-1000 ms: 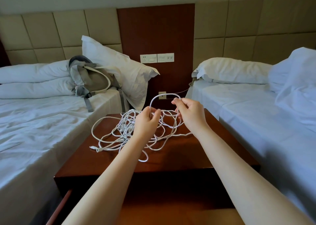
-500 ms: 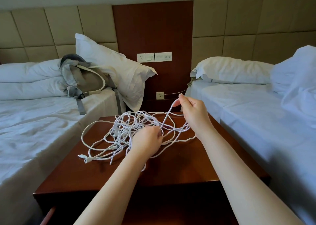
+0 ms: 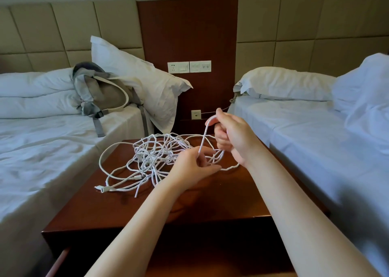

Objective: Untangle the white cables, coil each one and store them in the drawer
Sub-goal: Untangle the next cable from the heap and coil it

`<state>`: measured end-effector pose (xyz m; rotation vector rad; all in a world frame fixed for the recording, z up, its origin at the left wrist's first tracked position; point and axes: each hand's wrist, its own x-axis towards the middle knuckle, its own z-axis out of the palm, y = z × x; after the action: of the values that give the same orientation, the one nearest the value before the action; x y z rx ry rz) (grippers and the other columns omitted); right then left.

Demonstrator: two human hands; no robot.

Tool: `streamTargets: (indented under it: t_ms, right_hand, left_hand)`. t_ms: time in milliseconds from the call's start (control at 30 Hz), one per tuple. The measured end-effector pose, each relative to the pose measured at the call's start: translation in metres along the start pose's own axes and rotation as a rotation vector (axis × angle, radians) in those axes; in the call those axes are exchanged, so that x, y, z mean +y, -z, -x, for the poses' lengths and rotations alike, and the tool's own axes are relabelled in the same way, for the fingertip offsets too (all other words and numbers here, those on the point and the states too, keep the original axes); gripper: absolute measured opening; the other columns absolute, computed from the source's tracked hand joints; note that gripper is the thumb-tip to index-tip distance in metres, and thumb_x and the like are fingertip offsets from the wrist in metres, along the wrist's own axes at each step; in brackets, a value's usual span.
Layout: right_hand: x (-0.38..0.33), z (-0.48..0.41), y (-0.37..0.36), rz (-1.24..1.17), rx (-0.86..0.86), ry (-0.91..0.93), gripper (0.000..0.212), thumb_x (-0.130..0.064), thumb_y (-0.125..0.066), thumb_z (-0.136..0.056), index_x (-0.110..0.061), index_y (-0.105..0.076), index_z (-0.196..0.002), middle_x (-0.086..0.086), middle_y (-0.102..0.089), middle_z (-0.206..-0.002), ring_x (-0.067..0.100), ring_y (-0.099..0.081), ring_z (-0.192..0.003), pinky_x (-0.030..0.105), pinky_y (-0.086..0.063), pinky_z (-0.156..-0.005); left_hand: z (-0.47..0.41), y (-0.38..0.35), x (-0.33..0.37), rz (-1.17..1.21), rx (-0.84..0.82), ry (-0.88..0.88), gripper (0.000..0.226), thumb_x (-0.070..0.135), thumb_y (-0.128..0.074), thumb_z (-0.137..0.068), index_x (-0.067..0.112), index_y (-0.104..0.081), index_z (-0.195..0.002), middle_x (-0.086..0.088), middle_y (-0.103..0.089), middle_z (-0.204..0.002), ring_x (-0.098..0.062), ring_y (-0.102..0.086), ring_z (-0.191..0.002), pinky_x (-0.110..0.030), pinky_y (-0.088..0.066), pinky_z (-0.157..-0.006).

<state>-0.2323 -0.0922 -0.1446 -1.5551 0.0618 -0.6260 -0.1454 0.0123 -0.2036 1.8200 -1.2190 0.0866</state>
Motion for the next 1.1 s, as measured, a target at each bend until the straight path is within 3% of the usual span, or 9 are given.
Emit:
streamTargets:
  t_ms: [200,300,367,500,567,700,833,967,1100]
  right_hand:
    - [0.003,-0.002,-0.007,-0.021,0.040,0.132,0.036,-0.029,-0.031,-0.103,-0.014,-0.063,-0.100,0.002,-0.056,-0.073,0.014,-0.057,-0.070,0.024,-0.048,-0.068]
    - [0.019,-0.002,0.001,0.208,0.200,0.143,0.025,-0.004,-0.040,-0.096,-0.016,-0.062,-0.094,0.002,-0.061,-0.082,0.015,-0.061,-0.082,0.026,-0.051,-0.076]
    - [0.031,0.003,0.001,0.347,0.101,0.076,0.026,0.005,-0.046,-0.089,-0.014,-0.064,-0.095,0.003,-0.063,-0.084,0.011,-0.062,-0.081,0.021,-0.053,-0.073]
    - [0.046,0.005,-0.016,0.459,-0.070,0.153,0.019,-0.008,-0.062,-0.089,-0.015,-0.068,-0.105,-0.005,-0.065,-0.091,-0.001,-0.060,-0.084,0.010,-0.046,-0.076]
    - [0.050,0.002,-0.023,0.521,-0.040,0.198,0.011,-0.019,-0.061,-0.091,-0.017,-0.068,-0.099,-0.002,-0.066,-0.093,0.006,-0.061,-0.086,0.018,-0.048,-0.076]
    - [0.075,-0.005,-0.017,0.829,0.064,0.257,0.024,-0.022,-0.055,-0.091,-0.018,-0.053,-0.068,0.000,-0.054,-0.075,0.014,-0.049,-0.071,0.031,-0.040,-0.066]
    - [0.088,0.000,0.004,0.689,0.205,0.117,0.029,-0.027,-0.051,-0.095,-0.012,-0.065,-0.075,-0.004,-0.058,-0.070,0.007,-0.053,-0.068,0.025,-0.041,-0.065]
    - [0.072,0.001,0.011,0.643,0.301,0.133,0.032,-0.029,-0.050,-0.097,-0.010,-0.073,-0.085,-0.010,-0.065,-0.071,0.000,-0.057,-0.072,0.006,-0.036,-0.063]
    - [0.046,0.001,0.009,0.624,0.351,0.198,0.031,-0.029,-0.051,-0.097,-0.013,-0.071,-0.079,-0.013,-0.044,-0.036,0.004,-0.043,-0.040,0.015,-0.030,-0.044]
  left_hand:
    - [0.001,0.003,0.006,0.163,0.156,0.107,0.018,0.013,-0.068,-0.084,0.010,-0.069,-0.067,0.013,-0.051,-0.046,-0.002,-0.042,-0.043,-0.013,-0.030,-0.048]
    - [-0.001,0.018,0.010,0.358,0.297,0.182,0.024,0.016,-0.066,-0.086,0.015,-0.068,-0.063,-0.010,-0.049,-0.054,-0.017,-0.039,-0.052,-0.023,-0.028,-0.050]
    - [-0.002,0.026,0.013,0.375,0.354,0.183,0.017,0.019,-0.067,-0.085,0.018,-0.072,-0.069,-0.020,-0.060,-0.066,-0.019,-0.048,-0.059,-0.027,-0.038,-0.057]
    - [0.000,0.032,0.022,0.416,0.374,0.155,0.012,0.016,-0.067,-0.085,0.015,-0.074,-0.076,-0.014,-0.070,-0.082,-0.015,-0.064,-0.076,-0.029,-0.049,-0.073]
    - [0.001,0.032,0.028,0.434,0.360,0.130,0.012,0.014,-0.066,-0.085,0.013,-0.074,-0.076,-0.012,-0.069,-0.078,-0.010,-0.064,-0.073,-0.024,-0.050,-0.070]
    - [0.002,0.040,0.038,0.487,0.398,0.091,0.015,0.018,-0.065,-0.086,0.018,-0.073,-0.074,0.001,-0.064,-0.063,-0.005,-0.053,-0.060,-0.009,-0.041,-0.056]
    - [0.001,0.044,0.032,0.471,0.454,0.120,0.014,0.020,-0.065,-0.087,0.014,-0.072,-0.076,0.013,-0.050,-0.044,-0.001,-0.037,-0.042,-0.012,-0.034,-0.046]
    - [0.001,0.038,0.019,0.310,0.249,0.146,0.012,0.017,-0.071,-0.081,0.013,-0.067,-0.092,0.010,-0.035,-0.048,-0.001,-0.032,-0.040,-0.010,-0.028,-0.045]
    - [0.000,0.019,0.007,0.012,0.061,0.199,0.042,0.020,-0.078,-0.073,0.023,-0.053,-0.107,0.009,-0.039,-0.054,-0.003,-0.038,-0.048,-0.012,-0.032,-0.047]
